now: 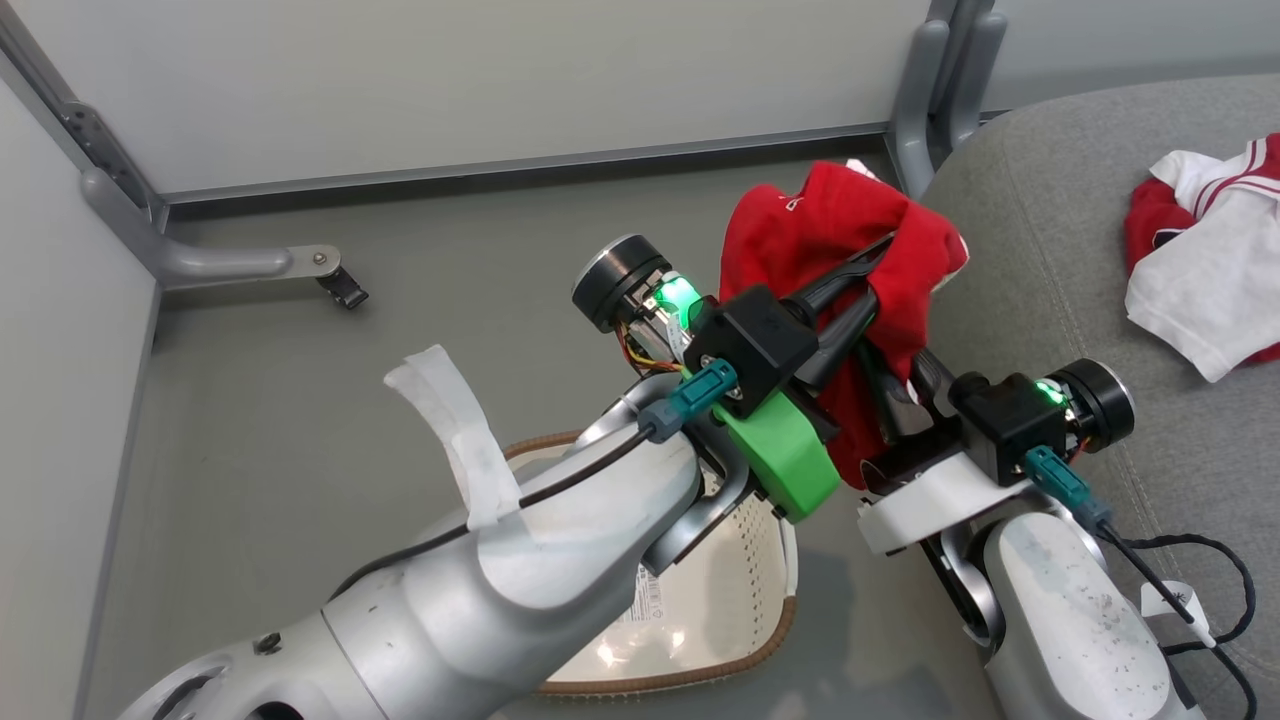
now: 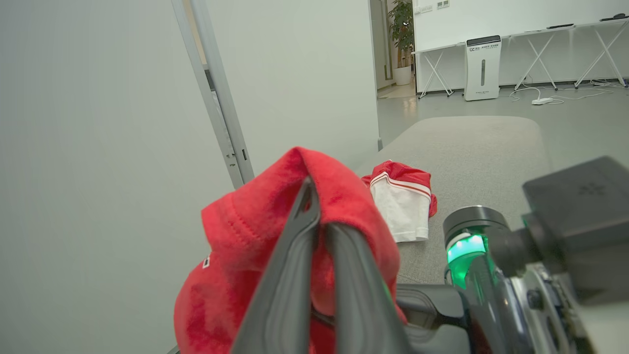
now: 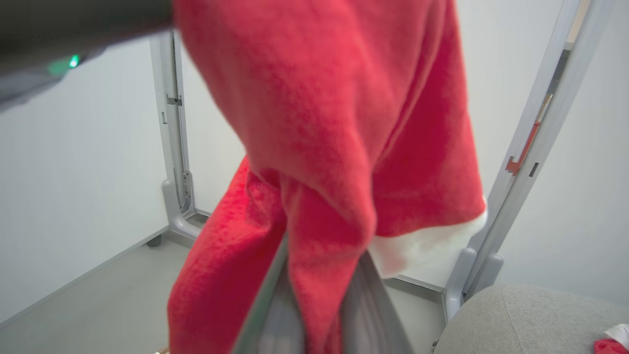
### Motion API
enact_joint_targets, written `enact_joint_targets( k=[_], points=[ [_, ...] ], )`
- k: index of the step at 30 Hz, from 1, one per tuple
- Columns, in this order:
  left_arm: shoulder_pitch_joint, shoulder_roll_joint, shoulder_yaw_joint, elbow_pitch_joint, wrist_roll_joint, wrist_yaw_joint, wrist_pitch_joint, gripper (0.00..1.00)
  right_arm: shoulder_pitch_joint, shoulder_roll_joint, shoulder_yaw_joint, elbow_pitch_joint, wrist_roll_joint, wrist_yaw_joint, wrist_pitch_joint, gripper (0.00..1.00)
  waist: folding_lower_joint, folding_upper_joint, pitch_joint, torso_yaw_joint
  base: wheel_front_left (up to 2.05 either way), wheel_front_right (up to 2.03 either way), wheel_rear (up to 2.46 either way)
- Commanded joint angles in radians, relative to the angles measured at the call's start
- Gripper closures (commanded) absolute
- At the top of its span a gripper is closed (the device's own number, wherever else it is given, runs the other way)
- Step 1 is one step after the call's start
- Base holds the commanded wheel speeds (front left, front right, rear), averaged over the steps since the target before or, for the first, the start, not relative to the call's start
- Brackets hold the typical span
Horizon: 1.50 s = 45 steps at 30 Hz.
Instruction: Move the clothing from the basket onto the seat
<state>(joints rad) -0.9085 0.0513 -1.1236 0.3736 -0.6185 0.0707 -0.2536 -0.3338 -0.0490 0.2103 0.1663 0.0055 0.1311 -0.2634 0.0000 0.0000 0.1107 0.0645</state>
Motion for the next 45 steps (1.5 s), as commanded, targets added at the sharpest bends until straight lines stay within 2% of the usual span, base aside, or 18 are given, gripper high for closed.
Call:
enact_joint_targets(
  k=[1,12,21,22,23,24,36,45],
  points=[
    [-0.017,-0.001,0.003,0.006,-0.002,0.003,-0.004,1.0,0.001,-0.003,0.0,-0.001,0.005,-0.001,-0.002,1.0,0.0,0.0,-0.001,-0.001,0.0,0.0,0.0],
    [-0.016,0.003,-0.008,0.027,0.003,-0.01,-0.005,1.0,0.003,-0.003,0.009,-0.001,0.023,-0.001,-0.002,1.0,0.0,0.0,0.0,-0.005,0.0,0.0,0.0],
    [-0.019,0.009,-0.012,0.042,0.005,-0.005,-0.006,1.0,0.005,-0.003,0.009,-0.001,0.03,-0.001,-0.002,1.0,0.0,0.0,0.004,-0.004,0.0,0.0,0.0],
    [-0.019,0.009,-0.012,0.043,0.006,-0.002,-0.006,0.67,0.005,-0.003,0.008,-0.001,0.031,-0.001,-0.002,1.0,0.0,0.0,0.004,-0.004,0.0,0.0,0.0],
    [-0.02,0.01,-0.012,0.045,0.01,0.001,-0.007,0.15,0.006,-0.003,0.007,-0.001,0.032,-0.001,-0.002,1.0,0.0,0.0,0.004,-0.004,0.0,0.0,0.0],
    [-0.02,0.01,-0.012,0.045,0.013,0.002,-0.008,0.0,0.006,-0.003,0.006,-0.002,0.033,-0.001,-0.002,1.0,0.0,0.0,0.004,-0.003,0.0,0.0,0.0],
    [0.001,0.024,-0.004,0.046,0.03,0.012,-0.01,0.0,0.015,-0.003,-0.03,-0.009,0.014,-0.001,-0.002,1.0,0.0,0.0,0.006,-0.01,0.0,0.0,0.0],
    [0.014,0.047,-0.007,0.048,0.035,0.011,-0.011,0.0,0.019,-0.003,-0.072,-0.014,-0.01,-0.001,-0.002,1.0,0.0,0.0,0.028,-0.059,0.0,0.0,0.0]
  ],
)
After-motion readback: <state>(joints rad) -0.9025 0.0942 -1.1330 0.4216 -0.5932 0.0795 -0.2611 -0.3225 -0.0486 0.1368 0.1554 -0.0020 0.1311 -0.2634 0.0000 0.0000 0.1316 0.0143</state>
